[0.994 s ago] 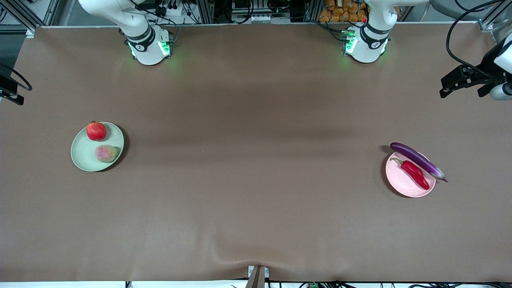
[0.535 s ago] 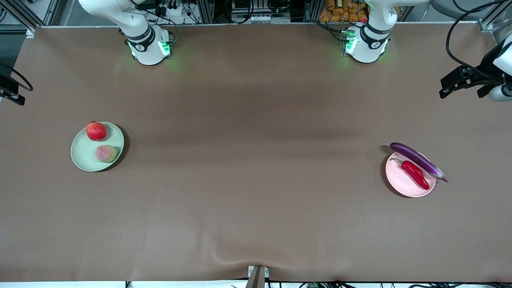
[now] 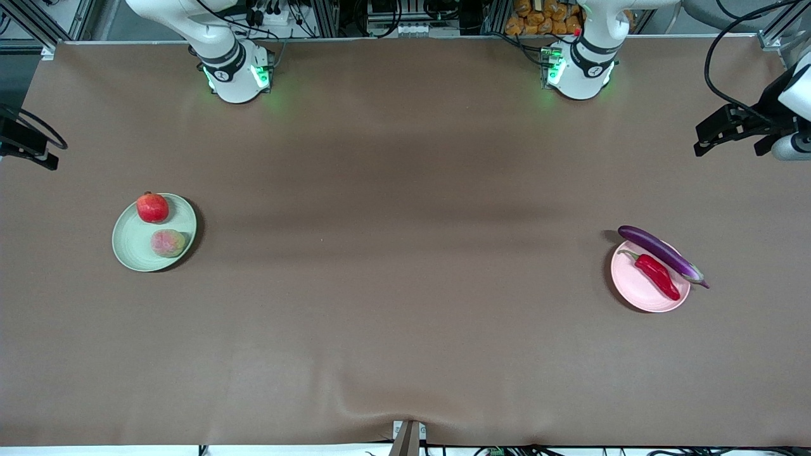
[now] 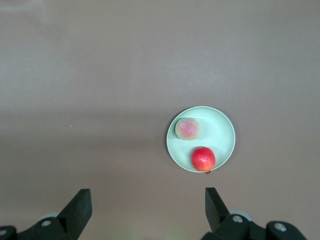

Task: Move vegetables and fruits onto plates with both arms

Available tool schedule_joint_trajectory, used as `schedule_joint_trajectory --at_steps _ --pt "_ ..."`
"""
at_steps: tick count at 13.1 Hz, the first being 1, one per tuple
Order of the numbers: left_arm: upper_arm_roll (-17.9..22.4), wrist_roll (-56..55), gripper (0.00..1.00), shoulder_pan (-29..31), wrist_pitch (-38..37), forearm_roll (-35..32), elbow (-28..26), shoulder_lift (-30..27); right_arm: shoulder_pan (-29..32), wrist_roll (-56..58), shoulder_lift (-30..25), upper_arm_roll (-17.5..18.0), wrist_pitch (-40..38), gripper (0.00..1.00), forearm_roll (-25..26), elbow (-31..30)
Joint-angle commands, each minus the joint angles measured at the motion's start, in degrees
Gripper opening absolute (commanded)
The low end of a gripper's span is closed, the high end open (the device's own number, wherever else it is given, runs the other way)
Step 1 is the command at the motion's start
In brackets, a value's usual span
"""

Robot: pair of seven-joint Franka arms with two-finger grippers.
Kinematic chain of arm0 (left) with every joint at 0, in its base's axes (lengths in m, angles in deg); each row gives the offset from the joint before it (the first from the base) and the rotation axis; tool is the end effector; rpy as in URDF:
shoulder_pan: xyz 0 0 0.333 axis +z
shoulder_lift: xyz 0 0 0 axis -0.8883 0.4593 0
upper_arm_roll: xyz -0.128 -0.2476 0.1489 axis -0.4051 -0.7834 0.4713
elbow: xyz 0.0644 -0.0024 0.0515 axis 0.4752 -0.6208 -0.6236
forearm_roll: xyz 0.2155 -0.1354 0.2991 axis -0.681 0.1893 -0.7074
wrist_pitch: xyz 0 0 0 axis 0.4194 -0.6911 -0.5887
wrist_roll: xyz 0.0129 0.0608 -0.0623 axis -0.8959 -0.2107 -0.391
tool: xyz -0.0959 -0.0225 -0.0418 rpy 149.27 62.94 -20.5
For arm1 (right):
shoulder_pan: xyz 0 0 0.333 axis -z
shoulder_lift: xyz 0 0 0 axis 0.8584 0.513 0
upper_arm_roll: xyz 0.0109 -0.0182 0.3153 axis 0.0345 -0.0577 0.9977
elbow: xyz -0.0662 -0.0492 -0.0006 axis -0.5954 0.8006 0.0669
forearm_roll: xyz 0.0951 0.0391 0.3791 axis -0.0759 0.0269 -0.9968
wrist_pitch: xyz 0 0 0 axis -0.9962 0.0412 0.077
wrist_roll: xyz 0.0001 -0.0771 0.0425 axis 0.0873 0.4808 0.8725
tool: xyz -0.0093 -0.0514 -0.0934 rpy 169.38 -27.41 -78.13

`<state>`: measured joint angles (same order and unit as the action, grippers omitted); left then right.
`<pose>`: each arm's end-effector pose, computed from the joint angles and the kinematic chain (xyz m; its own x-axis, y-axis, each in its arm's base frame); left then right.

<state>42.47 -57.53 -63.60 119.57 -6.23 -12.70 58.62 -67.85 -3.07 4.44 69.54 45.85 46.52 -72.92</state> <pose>0.5313 -0.0315 0.6448 1.0000 -0.0051 -0.0014 -0.0051 -0.9999 -0.0151 0.5680 -0.0356 0.6850 0.9986 0.0447 -0.0270 0.0436 -0.9982 -0.0412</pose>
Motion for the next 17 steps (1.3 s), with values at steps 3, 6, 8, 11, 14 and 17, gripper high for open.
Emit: schedule_joint_trajectory --at_steps 3,6,8,11,14,17 --pt "-0.3 0.2 1.0 0.1 -0.2 0.5 1.0 0.9 3.3 -1.7 -10.0 2.8 4.9 1.0 1.0 -13.3" --pt "-0.3 0.2 1.0 0.2 -0.2 0.5 0.9 0.9 6.6 -1.6 -13.1 6.2 7.0 1.0 1.3 -17.7" --pt "-0.3 0.2 1.0 0.2 -0.2 0.5 1.0 0.9 8.9 -1.5 -12.8 9.1 7.3 1.0 1.6 -17.2" --pt "-0.2 0.1 1.0 0.0 -0.2 0.4 1.2 1.2 15.0 -1.3 -12.5 16.0 7.4 1.0 2.5 -16.7" --pt "-0.3 0.2 1.0 0.0 -0.2 0.4 2.2 1.8 15.0 -1.3 -12.3 15.8 7.5 1.0 2.6 -15.9" --pt "-0.2 0.2 1.0 0.1 -0.2 0.6 2.2 1.8 15.0 -1.4 -12.2 15.8 7.4 1.0 2.5 -15.9"
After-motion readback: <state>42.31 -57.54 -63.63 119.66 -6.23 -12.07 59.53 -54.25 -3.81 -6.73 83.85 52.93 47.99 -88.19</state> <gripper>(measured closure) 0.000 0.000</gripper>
